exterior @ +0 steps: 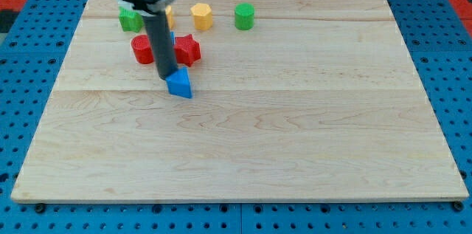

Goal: Keep the blue triangle towards the bottom center of the board

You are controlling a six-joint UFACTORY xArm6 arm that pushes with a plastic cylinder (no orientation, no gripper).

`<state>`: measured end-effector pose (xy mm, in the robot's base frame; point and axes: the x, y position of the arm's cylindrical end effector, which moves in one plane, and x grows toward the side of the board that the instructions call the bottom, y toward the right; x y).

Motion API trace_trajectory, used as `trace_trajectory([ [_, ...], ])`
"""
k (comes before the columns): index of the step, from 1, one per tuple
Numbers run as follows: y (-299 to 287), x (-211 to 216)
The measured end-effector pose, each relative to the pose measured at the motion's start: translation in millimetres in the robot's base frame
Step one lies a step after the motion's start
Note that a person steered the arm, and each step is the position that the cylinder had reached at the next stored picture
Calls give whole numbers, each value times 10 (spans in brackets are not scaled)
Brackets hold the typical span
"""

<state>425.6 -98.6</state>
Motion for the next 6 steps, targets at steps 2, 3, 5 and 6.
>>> trace_trajectory([
  [2,203,359],
  [3,272,411],
  [5,705,910],
  [6,247,705],
])
